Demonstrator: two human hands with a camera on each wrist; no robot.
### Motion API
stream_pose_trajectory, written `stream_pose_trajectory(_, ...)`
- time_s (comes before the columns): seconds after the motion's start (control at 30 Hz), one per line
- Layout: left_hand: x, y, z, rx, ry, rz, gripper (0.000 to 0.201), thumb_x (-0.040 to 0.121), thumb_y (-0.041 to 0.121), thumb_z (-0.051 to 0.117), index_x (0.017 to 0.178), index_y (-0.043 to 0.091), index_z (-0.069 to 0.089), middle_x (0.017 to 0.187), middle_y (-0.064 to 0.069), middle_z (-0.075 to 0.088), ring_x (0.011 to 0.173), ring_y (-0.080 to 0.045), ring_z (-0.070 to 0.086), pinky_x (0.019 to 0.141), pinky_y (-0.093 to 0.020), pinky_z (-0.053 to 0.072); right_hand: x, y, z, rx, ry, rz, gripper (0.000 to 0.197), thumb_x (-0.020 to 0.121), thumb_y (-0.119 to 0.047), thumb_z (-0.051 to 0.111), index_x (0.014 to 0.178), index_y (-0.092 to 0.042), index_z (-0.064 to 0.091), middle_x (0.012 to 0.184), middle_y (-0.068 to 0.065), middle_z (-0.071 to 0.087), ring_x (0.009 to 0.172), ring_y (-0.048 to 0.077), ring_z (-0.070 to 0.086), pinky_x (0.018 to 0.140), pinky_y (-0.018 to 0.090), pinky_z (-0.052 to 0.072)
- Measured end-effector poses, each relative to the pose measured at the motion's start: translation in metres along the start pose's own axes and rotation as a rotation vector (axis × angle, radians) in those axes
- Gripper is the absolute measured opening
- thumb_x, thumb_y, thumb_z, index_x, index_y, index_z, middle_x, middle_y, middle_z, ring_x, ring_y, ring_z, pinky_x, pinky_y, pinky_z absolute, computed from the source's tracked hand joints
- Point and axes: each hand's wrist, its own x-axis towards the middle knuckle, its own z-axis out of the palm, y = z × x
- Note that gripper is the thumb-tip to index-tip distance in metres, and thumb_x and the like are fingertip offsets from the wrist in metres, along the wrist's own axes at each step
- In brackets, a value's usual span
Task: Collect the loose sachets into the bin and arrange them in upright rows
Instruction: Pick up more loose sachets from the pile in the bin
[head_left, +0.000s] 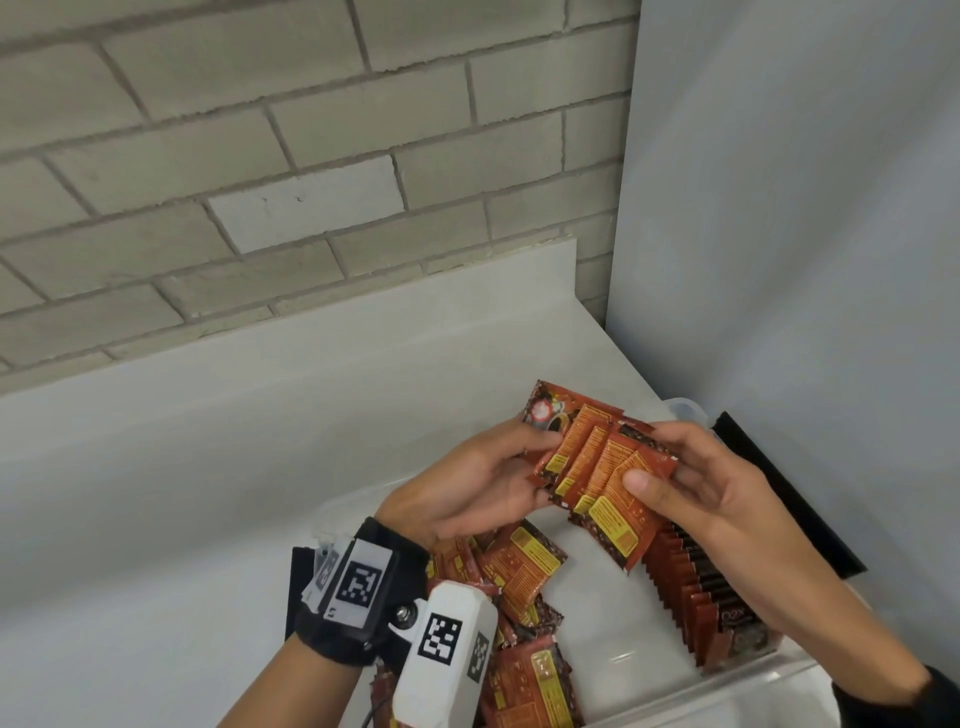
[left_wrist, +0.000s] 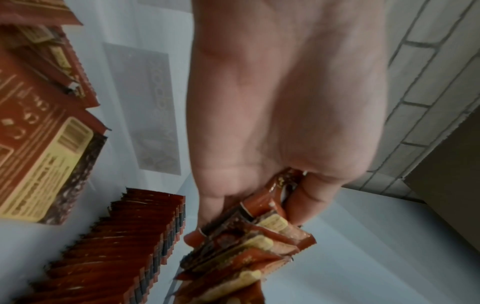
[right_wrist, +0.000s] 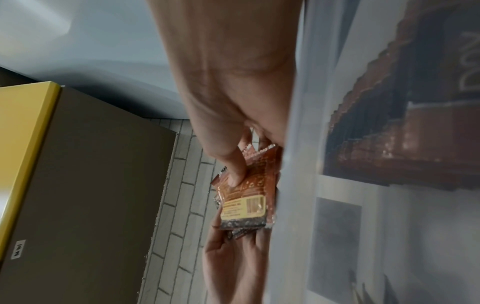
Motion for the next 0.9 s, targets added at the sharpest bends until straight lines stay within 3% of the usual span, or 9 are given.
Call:
stream_pose_trajectory(0.2,-0.001,0.0,0.005,0.075,0.045,0.034,0.071,0.079,0.058,0.063,0.132,0.013,0.05,0.138,-0.009,0.054,0.132,-0.023,0.046,0.114,-0.035,0.031,-0.001,-0.001,0.001,-0.003,-0.014,-0.028,0.034,0.073,-0.017,0.067,0.106,-0.01,0.06,0.1,-0.003,0.073,0.093,0.011,0.069,0.075,0.016,0.053)
stream_pose_trajectory(0.33,0.0,0.002,0.005,0.223,0.16,0.109,0.06,0.071,0.064,0.068,0.117,0.024,0.067,0.132,-0.006,0.059,0.128,-0.024,0.05,0.114,-0.041,0.031,0.0,-0.002,-0.001,0.052,0.015,-0.021,0.034,0.073,-0.018,0.068,0.106,-0.01,0.061,0.098,0.0,0.074,0.091,0.014,0.069,0.073,0.016,0.054)
stream_pose_trajectory(0.4,0.001,0.003,0.005,0.235,0.168,0.142,0.054,0.068,0.063,0.071,0.108,0.027,0.071,0.128,-0.006,0.061,0.124,-0.026,0.052,0.112,-0.042,0.033,0.0,-0.002,-0.002,0.091,0.019,-0.012,0.037,0.071,-0.028,0.076,0.103,-0.014,0.064,0.099,0.003,0.074,0.091,0.017,0.07,0.072,0.018,0.054)
stream_pose_trajectory(0.5,0.001,0.006,0.004,0.114,0.163,0.121,0.06,0.063,0.06,0.077,0.105,0.019,0.068,0.112,-0.005,0.066,0.106,-0.019,0.062,0.095,-0.031,0.049,0.0,-0.002,-0.003,0.126,-0.001,0.003,0.056,0.051,-0.055,0.086,0.095,-0.025,0.068,0.101,0.008,0.073,0.093,0.021,0.07,0.073,0.022,0.056)
stream_pose_trajectory(0.63,-0.001,0.014,0.009,0.122,0.098,0.053,0.052,0.065,0.061,0.075,0.083,0.013,0.064,0.09,-0.003,0.065,0.081,-0.015,0.06,0.072,-0.026,0.048,0.0,-0.006,-0.005,0.111,-0.036,-0.003,0.06,0.047,-0.062,0.085,0.093,-0.028,0.069,0.103,0.007,0.073,0.095,0.02,0.069,0.076,0.023,0.055)
stream_pose_trajectory(0.7,-0.001,0.016,0.018,0.217,0.093,0.018,0.067,0.065,0.057,0.077,0.102,0.003,0.063,0.107,-0.013,0.066,0.095,-0.023,0.063,0.085,-0.037,0.05,-0.002,-0.007,-0.004,0.085,-0.062,-0.007,0.058,0.051,-0.061,0.083,0.096,-0.027,0.068,0.103,0.007,0.072,0.096,0.02,0.069,0.077,0.022,0.055)
stream_pose_trajectory(0.77,-0.004,0.014,0.026,0.278,0.081,-0.042,0.092,0.065,0.05,0.08,0.133,-0.001,0.044,0.132,-0.024,0.054,0.12,-0.036,0.055,0.105,-0.05,0.04,-0.003,-0.009,-0.003,0.067,-0.086,-0.022,0.052,0.058,-0.054,0.083,0.098,-0.024,0.068,0.103,0.006,0.072,0.096,0.02,0.068,0.078,0.021,0.054)
stream_pose_trajectory(0.83,-0.004,0.014,0.035,0.315,0.049,-0.079,0.084,0.068,0.042,0.075,0.136,0.007,0.04,0.133,-0.015,0.056,0.12,-0.029,0.057,0.103,-0.042,0.045,-0.005,-0.012,-0.002,0.042,-0.079,-0.033,0.039,0.071,-0.038,0.08,0.1,-0.016,0.066,0.101,0.006,0.072,0.095,0.022,0.068,0.077,0.021,0.054)
stream_pose_trajectory(0.9,-0.004,0.01,0.042,0.337,0.003,-0.112,0.059,0.079,0.029,0.068,0.131,0.015,0.045,0.124,-0.006,0.062,0.112,-0.019,0.062,0.095,-0.031,0.05,-0.007,-0.016,-0.001,0.004,-0.057,-0.04,0.033,0.075,-0.031,0.076,0.1,-0.014,0.064,0.099,0.004,0.073,0.093,0.026,0.067,0.076,0.023,0.055)
